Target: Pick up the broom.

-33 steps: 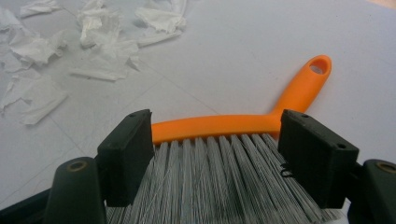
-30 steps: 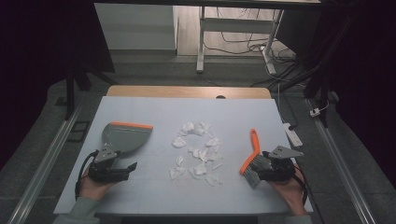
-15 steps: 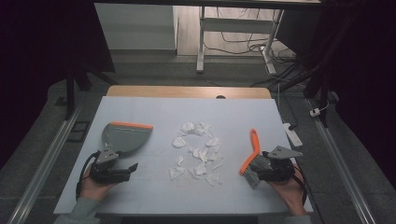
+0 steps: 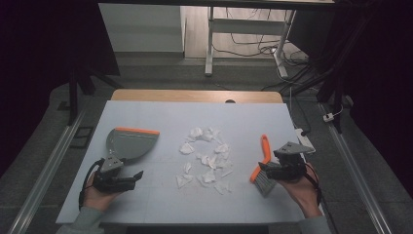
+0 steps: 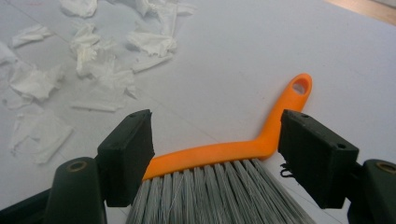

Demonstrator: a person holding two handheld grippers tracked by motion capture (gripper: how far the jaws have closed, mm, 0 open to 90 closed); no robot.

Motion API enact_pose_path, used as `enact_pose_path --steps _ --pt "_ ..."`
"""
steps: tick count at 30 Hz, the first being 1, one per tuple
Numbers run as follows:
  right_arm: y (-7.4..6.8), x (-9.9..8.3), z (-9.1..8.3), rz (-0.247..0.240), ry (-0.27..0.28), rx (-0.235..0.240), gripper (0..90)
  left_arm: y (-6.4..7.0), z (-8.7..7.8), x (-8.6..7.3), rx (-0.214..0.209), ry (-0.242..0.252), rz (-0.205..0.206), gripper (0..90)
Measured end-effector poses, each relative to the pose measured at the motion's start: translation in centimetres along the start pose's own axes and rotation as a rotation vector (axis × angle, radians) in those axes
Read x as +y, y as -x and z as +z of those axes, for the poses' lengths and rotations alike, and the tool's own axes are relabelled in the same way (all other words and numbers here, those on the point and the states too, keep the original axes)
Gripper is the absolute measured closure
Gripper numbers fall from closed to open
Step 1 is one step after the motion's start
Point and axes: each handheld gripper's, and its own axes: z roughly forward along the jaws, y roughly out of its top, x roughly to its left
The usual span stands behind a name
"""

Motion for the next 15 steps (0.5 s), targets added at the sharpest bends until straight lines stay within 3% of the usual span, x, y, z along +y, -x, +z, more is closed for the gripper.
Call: enact_pose_path --steps 5,15 --pt "0.7 0.9 0.5 0.024 -0.059 -0.011 26.9 0.1 0.0 0.0 0.001 0.001 0.001 20.4" --pt "2.9 2.5 4.2 0.116 -0.274 -0.075 29.3 0.1 0.1 -0.1 0.000 -0.008 0.003 20.4"
